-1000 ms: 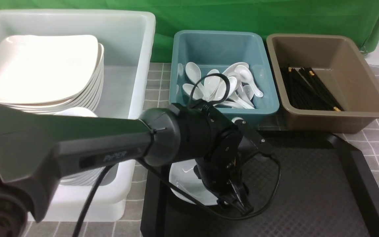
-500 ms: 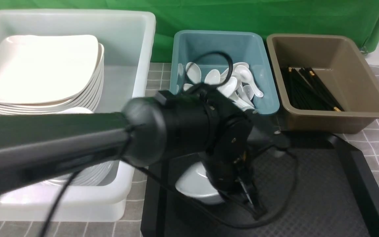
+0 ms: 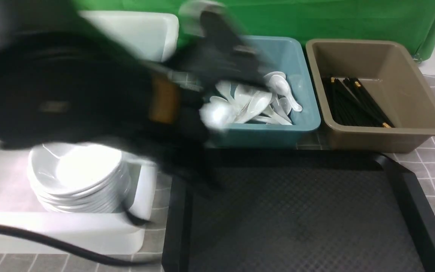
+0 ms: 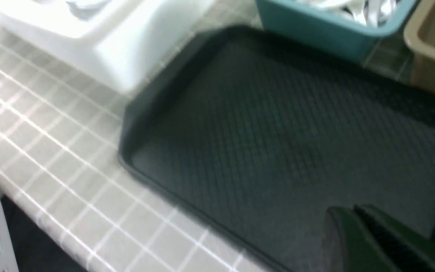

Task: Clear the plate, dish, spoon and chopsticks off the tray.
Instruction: Use the left arm to put the small plate into the large storage box on the left

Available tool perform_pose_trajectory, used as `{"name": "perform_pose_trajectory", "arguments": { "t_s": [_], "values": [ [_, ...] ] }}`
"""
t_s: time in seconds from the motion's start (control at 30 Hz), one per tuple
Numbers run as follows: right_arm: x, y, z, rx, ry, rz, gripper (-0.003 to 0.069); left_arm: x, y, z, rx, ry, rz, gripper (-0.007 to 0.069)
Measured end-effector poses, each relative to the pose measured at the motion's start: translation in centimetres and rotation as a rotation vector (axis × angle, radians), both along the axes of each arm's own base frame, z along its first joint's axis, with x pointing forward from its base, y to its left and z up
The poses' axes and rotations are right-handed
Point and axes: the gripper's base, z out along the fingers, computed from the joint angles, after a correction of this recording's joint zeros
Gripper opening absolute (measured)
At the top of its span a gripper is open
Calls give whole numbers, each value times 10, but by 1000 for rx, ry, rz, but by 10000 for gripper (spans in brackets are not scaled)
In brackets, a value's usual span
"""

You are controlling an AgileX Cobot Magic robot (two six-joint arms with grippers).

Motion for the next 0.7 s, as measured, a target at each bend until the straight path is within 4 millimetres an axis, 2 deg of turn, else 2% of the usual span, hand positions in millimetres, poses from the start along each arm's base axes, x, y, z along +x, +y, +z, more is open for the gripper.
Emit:
{"name": "perform_pose_trajectory", "arguments": {
  "t_s": [0.07,0.13,0.17,0.2,0.43,0.7],
  "values": [
    [1,1,1,8,-9,2,55,11,29,-11,45,5,96,31],
    [3,4,1,8,-10,3,55,25,61,-33,111,42,195,31],
    [3,4,1,7,-9,3,55,26,63,-34,114,41,196,31],
    [4,5,1,4,-7,3,55,34,75,-45,129,48,224,31],
    [6,6,1,-1,0,3,55,55,85,-59,159,-13,184,31],
    [6,7,1,-2,0,3,67,61,83,-79,245,83,161,32]
  ]
}}
